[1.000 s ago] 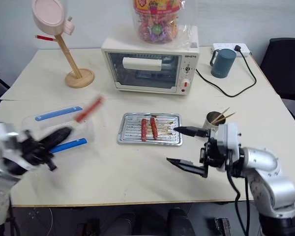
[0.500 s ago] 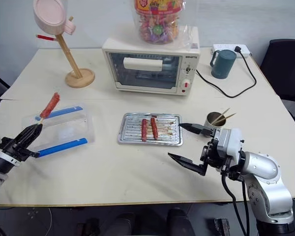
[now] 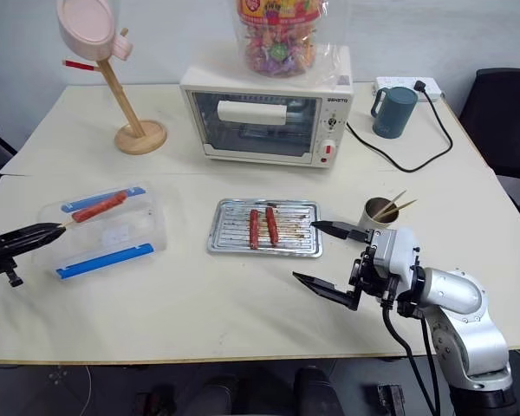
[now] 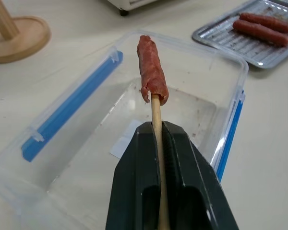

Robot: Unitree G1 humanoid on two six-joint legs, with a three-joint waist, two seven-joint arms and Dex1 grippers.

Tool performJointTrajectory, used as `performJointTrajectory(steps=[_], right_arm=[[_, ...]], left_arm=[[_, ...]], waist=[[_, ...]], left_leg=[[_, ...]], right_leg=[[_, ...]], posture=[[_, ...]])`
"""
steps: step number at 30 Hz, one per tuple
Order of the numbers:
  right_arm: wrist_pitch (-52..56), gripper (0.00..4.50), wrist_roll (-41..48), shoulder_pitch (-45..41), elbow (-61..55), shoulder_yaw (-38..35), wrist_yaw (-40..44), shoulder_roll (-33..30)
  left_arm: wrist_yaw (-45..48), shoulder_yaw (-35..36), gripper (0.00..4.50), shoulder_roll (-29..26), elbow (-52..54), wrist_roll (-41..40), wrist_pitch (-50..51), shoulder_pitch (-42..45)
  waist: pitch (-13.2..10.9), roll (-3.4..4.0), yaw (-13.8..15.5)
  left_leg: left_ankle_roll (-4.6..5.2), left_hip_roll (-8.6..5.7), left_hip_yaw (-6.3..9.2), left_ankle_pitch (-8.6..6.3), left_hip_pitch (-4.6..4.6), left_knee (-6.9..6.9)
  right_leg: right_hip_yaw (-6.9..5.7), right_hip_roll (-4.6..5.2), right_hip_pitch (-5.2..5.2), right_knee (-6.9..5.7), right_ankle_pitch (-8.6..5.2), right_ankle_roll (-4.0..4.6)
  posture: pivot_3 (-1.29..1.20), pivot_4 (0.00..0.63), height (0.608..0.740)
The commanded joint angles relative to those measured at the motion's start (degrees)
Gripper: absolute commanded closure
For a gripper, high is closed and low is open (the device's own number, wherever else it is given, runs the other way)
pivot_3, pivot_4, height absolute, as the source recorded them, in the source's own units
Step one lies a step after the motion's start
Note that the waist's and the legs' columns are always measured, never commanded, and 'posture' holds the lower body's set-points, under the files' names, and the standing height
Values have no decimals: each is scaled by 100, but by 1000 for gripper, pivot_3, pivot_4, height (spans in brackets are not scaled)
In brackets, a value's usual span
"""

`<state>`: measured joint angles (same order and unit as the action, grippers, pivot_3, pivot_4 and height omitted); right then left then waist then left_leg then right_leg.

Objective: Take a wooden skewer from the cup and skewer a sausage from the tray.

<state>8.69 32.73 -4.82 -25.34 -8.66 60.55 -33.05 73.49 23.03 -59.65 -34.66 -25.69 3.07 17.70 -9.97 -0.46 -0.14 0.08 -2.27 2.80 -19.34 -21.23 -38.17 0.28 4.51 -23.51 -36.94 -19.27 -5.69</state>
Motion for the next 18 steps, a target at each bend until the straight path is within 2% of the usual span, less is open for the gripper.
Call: performJointTrajectory(steps=[1,6,9,11,14,18], right_arm=[[-103,9,43,-2,-137,-29,-33,-78],[-79,0,50,36,-160,-51,-54,-112],[-48,0,81,60,-107,-103,22,-206],[-25,0,106,54,-34,-99,145,-314],[-19,0,153,-5,116,-49,362,-468],[-167,0,63,-75,418,55,660,-560]], left_arm=[[408,-140,4221,-106,-521,161,-346,447],[475,-21,3067,-51,-637,109,-623,657],[549,194,2332,9,153,-280,-393,495],[553,242,2332,130,1132,-618,-38,247],[541,93,2332,352,2763,-756,176,-653],[136,-278,2332,1009,4379,-293,-337,-1999]], waist=[[1,-1,-1],[1,-2,-31],[0,-2,-28],[0,-2,-16],[-1,-1,-13],[-1,1,-35]], left_leg=[[0,-1,0,0,0,-1],[1,1,-2,0,-2,0],[1,3,-2,0,-2,0],[1,2,-1,0,-3,-2],[5,3,0,-2,-5,-6],[7,5,-6,-4,2,-1]], right_leg=[[-1,0,0,-6,0,-1],[0,-2,-4,-18,1,-1],[1,-2,-5,-20,1,-1],[0,0,-4,-20,1,-1],[4,5,4,-16,2,-3],[11,3,5,-4,2,-3]], posture=[[0,150,740],[0,150,740],[0,150,740],[0,150,740],[0,150,740],[0,150,740]])
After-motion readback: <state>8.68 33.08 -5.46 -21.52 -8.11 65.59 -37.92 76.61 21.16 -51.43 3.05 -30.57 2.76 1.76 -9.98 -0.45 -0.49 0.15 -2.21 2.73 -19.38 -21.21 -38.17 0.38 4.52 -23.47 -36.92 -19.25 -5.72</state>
